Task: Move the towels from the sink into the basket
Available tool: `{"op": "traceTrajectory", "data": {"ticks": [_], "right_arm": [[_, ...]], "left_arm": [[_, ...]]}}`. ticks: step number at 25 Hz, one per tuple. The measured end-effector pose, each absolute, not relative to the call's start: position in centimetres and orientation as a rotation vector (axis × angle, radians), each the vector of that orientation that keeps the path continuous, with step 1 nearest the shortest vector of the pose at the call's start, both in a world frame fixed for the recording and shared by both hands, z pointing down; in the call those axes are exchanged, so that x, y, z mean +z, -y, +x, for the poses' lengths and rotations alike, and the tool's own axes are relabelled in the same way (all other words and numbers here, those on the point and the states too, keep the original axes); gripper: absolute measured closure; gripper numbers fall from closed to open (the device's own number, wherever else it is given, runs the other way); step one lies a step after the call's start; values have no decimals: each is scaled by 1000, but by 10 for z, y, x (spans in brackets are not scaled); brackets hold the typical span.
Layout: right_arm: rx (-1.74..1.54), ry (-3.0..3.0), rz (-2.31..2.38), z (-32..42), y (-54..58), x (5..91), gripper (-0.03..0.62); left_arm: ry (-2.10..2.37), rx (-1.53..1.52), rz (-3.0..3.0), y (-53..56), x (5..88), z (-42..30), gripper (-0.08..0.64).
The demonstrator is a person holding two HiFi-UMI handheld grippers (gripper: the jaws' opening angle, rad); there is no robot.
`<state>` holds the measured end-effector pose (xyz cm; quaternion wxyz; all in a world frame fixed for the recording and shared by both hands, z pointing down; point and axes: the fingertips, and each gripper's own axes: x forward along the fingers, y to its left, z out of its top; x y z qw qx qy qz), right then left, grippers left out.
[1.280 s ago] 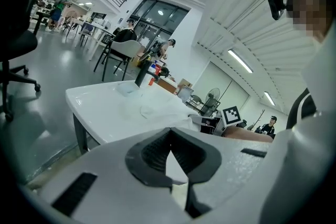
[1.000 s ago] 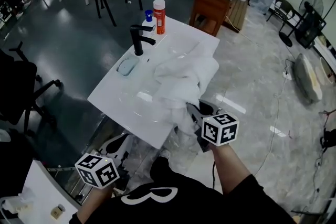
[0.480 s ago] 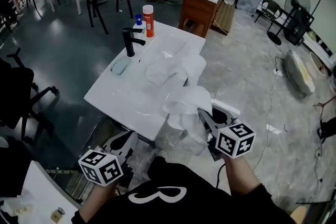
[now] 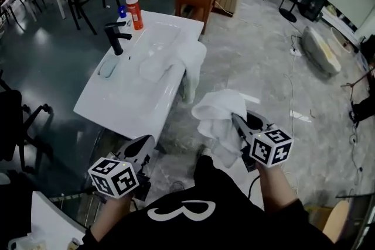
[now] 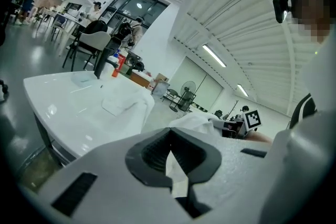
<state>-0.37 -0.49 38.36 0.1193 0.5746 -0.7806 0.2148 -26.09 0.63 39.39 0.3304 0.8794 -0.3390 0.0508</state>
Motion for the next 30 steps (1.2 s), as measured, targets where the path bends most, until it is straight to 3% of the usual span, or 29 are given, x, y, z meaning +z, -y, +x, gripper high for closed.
{"op": "traceTrajectory", "data": {"ticks": [18, 30], "right_arm": [[990, 2036, 1790, 211, 58, 542, 512], [1141, 1832, 1545, 297, 128, 672, 511]], "left_arm": [[728, 401, 2297, 92, 454, -38, 554], [753, 536, 2188, 168, 507, 46, 554]]}}
